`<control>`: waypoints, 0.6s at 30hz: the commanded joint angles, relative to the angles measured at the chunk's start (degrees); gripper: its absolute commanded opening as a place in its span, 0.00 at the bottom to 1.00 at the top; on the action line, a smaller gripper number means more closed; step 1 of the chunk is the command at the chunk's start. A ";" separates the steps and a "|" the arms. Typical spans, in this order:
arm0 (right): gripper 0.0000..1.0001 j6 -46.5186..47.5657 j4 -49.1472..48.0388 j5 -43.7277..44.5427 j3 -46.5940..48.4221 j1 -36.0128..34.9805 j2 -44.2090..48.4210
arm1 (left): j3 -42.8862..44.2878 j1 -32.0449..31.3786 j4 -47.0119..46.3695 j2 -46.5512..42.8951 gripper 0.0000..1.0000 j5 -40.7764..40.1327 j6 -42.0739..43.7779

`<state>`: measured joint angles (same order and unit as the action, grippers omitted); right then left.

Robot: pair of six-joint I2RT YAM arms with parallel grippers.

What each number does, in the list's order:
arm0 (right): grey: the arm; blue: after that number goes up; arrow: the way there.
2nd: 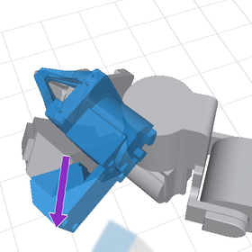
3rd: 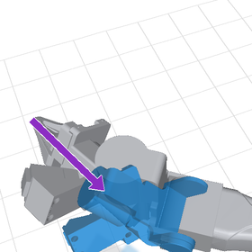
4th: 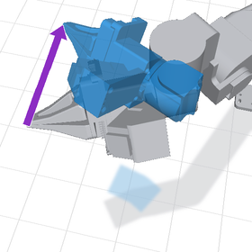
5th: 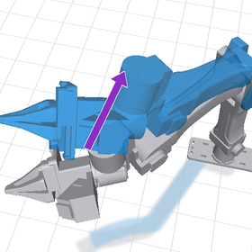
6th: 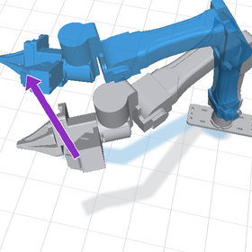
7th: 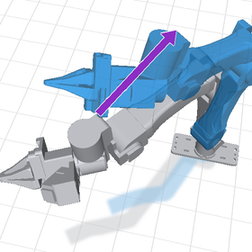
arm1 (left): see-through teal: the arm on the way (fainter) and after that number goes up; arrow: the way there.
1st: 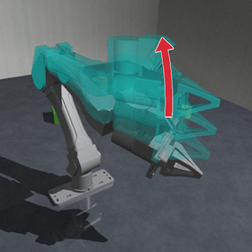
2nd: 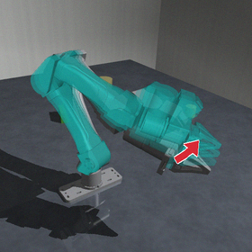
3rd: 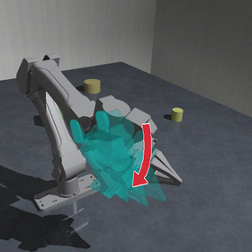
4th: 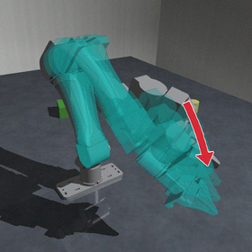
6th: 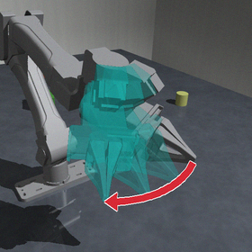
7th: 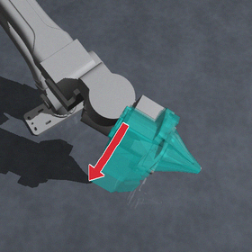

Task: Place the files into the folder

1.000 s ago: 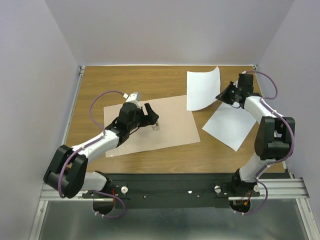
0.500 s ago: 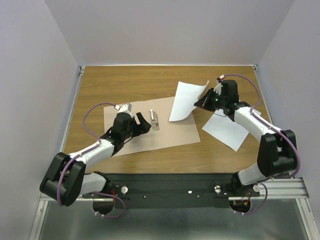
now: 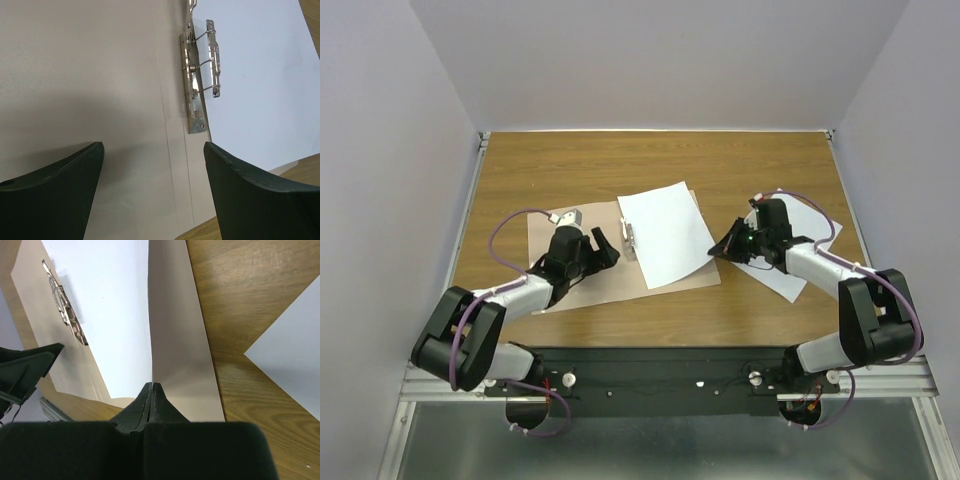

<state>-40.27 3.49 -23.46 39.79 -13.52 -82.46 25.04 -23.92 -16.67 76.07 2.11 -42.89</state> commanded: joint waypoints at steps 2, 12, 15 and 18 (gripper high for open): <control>0.01 -4.28 -2.96 0.87 -2.35 -0.46 0.10 | 0.28 0.63 -2.05 2.76 0.90 0.88 -0.08; 0.01 -7.10 -2.96 0.88 -2.26 -0.63 1.68 | 0.01 0.63 -2.05 3.03 0.90 0.88 -1.66; 0.01 -8.68 -5.07 1.84 -4.02 -1.33 2.47 | -0.43 0.63 -2.58 3.11 0.90 1.14 -2.80; 0.01 -9.56 -5.77 1.76 -4.98 -1.77 3.26 | -0.78 0.63 -3.02 3.55 0.90 1.67 -3.25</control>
<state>-47.53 0.12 -22.94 36.71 -14.31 -81.06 25.15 -23.62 -19.16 78.41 2.39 -44.56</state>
